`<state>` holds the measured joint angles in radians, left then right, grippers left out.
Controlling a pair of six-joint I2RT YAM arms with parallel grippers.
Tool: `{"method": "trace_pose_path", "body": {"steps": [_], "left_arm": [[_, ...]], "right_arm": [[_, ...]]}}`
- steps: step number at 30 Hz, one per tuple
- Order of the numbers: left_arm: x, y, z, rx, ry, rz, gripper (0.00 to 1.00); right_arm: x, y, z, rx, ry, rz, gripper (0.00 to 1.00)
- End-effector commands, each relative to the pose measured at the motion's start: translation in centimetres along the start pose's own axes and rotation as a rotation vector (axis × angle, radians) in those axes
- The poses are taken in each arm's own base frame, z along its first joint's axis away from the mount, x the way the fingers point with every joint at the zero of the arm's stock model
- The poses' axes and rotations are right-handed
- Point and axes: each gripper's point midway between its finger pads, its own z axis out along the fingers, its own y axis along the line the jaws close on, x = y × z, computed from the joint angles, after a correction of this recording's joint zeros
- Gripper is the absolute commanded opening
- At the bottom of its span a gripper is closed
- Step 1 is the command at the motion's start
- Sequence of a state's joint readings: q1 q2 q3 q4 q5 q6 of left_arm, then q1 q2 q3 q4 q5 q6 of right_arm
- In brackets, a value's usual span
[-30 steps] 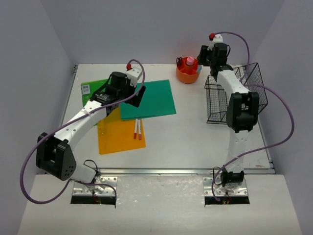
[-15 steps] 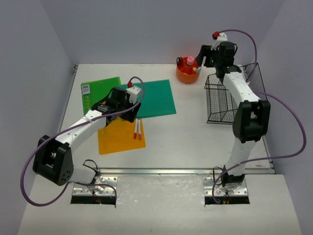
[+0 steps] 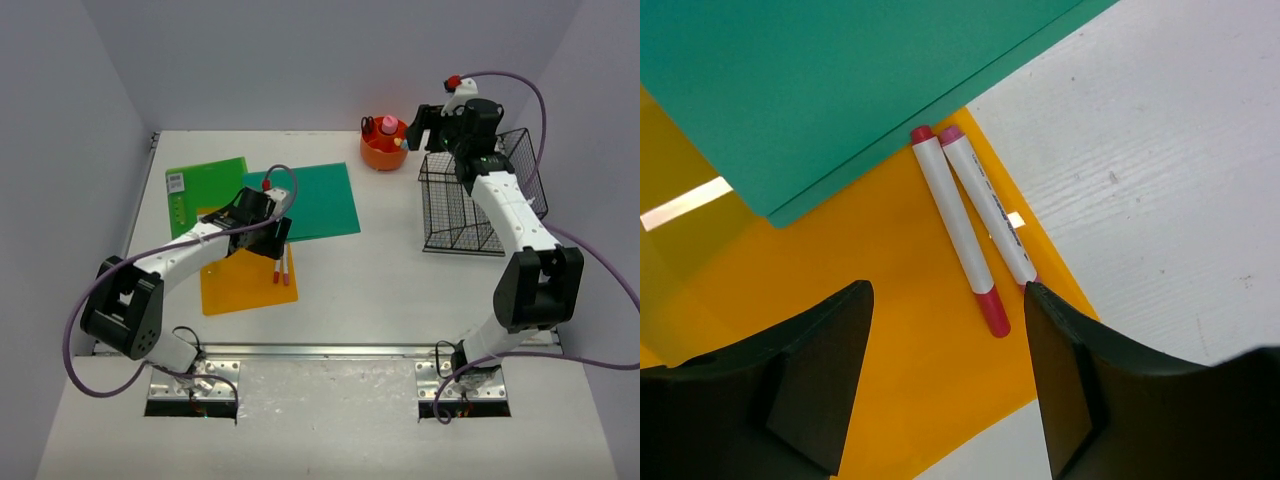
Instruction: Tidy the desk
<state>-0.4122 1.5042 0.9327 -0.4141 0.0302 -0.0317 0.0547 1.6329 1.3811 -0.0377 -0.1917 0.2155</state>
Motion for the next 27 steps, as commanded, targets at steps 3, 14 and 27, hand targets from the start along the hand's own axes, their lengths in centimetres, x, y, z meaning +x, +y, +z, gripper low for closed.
{"method": "trace_pose_path", "body": {"steps": [3,14,27], "left_arm": [[-0.4,0.4,2.3,-0.064,0.024,-0.1,0.5],[0.8,0.6,4.6,-0.079,0.093,-0.117,0.47],[1.6,2.4,5.1,-0.183,0.137,-0.12,0.04]], "right_arm": [[-1.1,0.0,-1.3,0.017,-0.024,-0.042,0.78],[-1.3,-0.2,-1.6,0.03,-0.023,-0.052,0.78],[-1.1,2.2,-2.0,-0.073,-0.039,-0.093,0.77]]}}
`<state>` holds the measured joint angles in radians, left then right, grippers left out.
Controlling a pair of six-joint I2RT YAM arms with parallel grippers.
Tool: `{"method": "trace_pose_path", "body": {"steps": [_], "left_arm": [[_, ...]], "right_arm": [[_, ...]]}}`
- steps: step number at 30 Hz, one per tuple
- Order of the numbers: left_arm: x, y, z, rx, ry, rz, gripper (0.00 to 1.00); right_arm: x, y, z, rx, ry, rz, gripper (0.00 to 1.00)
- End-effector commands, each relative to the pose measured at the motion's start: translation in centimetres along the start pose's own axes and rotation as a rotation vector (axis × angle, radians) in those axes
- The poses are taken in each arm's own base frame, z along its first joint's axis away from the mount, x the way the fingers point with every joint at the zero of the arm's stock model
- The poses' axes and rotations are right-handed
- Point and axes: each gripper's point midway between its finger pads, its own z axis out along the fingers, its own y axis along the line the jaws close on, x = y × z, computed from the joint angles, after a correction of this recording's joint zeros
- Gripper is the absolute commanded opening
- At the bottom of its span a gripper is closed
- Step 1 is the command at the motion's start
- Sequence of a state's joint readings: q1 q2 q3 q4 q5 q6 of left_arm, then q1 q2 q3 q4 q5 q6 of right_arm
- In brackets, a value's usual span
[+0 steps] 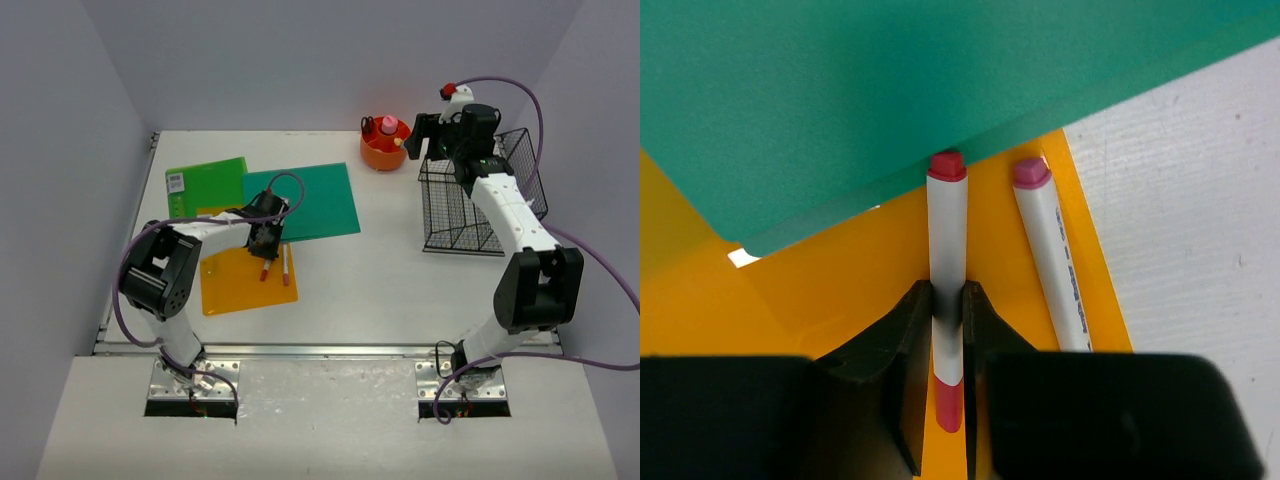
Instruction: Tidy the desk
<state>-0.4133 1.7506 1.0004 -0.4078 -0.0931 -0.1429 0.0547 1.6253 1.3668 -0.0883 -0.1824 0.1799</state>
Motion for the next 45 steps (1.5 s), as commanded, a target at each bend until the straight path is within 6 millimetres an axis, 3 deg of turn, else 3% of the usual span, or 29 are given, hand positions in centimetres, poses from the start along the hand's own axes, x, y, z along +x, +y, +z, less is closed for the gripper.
{"method": "trace_pose_path", "body": {"steps": [1,3,4,6,9,12,17,23,26,32,40,45], "left_arm": [[-1.0,0.2,-0.5,-0.033,-0.011,-0.025,0.0],[-1.9,0.1,-2.1,-0.005,-0.04,-0.047,0.0],[-2.7,0.1,-2.9,0.018,-0.059,-0.067,0.0],[-5.7,0.0,-6.0,0.114,-0.149,-0.141,0.0],[-9.7,-0.6,-10.9,0.27,-0.256,-0.253,0.0],[-12.6,-1.0,-14.1,0.341,-0.274,-0.44,0.0],[-13.2,-2.2,-15.6,0.496,-0.212,-0.594,0.0],[-12.9,-2.7,-16.0,0.675,-0.123,-0.708,0.0],[-13.1,-3.3,-16.6,0.723,-0.118,-0.71,0.0],[-13.1,-3.9,-17.4,0.783,-0.105,-0.707,0.0],[-12.8,-3.9,-17.7,0.814,-0.087,-0.719,0.0],[-12.7,-3.8,-17.6,0.828,-0.075,-0.723,0.0]], "right_arm": [[-2.5,3.4,-2.0,-0.123,-0.104,-0.094,0.77],[-2.9,6.9,-2.8,-0.233,-0.157,-0.219,0.8],[-2.0,9.1,-3.1,-0.299,-0.163,-0.29,0.82],[-2.1,11.7,-4.1,-0.383,-0.22,-0.441,0.85],[-0.2,16.4,-5.5,-0.542,-0.282,-0.625,0.91],[0.5,19.8,-6.7,-0.637,-0.356,-0.769,0.98],[3.8,27.0,-8.9,-0.811,-0.515,-1.075,0.99],[6.7,32.5,-10.2,-0.895,-0.711,-1.255,0.97],[8.0,34.1,-10.2,-0.924,-0.749,-1.28,0.93],[9.3,36.4,-10.2,-0.906,-0.911,-1.376,0.6],[9.9,37.4,-8.7,-0.884,-0.955,-1.434,0.54],[9.4,37.3,-7.1,-0.791,-0.986,-1.484,0.37]]}}
